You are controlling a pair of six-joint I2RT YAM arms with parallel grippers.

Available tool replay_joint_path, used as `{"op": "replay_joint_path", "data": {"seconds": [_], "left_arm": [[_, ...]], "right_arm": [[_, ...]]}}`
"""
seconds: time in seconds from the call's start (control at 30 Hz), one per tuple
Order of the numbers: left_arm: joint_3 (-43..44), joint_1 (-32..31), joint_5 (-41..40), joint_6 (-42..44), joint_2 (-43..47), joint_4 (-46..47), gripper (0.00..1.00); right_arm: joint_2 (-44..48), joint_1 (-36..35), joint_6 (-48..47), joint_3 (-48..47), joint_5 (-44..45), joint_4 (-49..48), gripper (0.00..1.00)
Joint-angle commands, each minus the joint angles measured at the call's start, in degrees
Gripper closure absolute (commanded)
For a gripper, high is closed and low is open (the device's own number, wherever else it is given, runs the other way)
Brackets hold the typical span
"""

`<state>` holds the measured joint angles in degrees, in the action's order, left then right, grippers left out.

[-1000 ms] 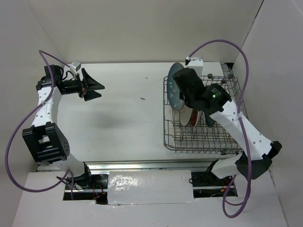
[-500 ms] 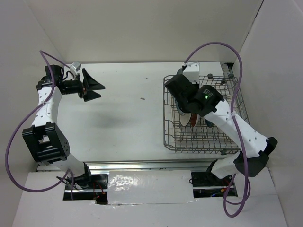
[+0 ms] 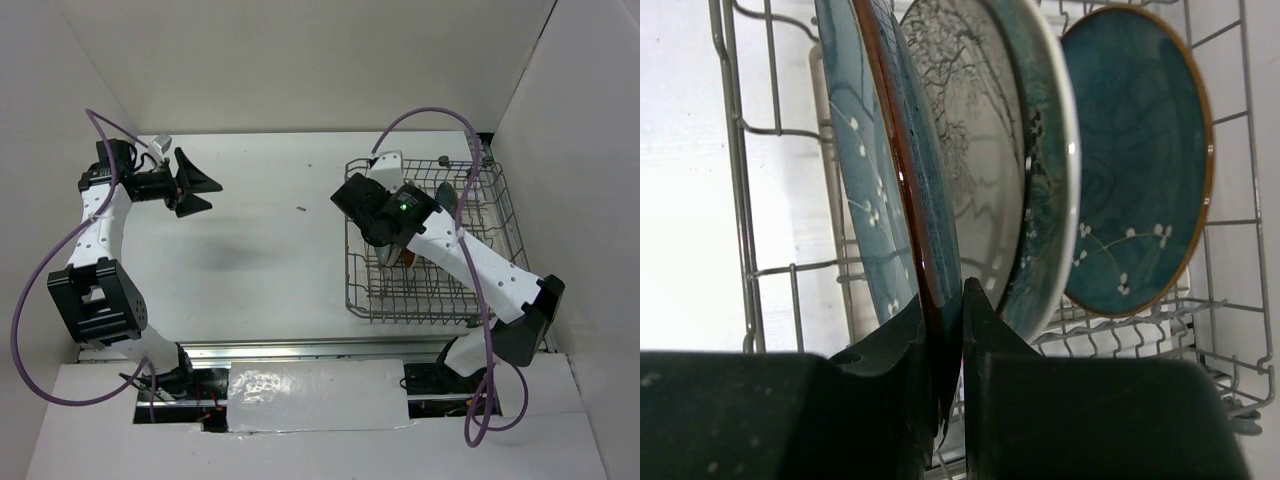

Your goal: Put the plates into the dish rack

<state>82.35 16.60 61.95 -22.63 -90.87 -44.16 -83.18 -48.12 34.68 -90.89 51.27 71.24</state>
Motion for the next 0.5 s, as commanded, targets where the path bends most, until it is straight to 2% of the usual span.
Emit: {"op": "replay_joint_path", "data": {"seconds": [0.0,0.47], "left_arm": [[-0.4,0.3,-0.1,0.9,0.6,0.0,0.01],[0.3,0.3,-0.4,0.6,-0.7,-0.4,0.01]], "right_arm": [[0.7,0.2,1.5,-1.6,4.3,-3.5,1.00],[0.5,1.7,2.3,1.7,4.2,-4.9,1.00]]}}
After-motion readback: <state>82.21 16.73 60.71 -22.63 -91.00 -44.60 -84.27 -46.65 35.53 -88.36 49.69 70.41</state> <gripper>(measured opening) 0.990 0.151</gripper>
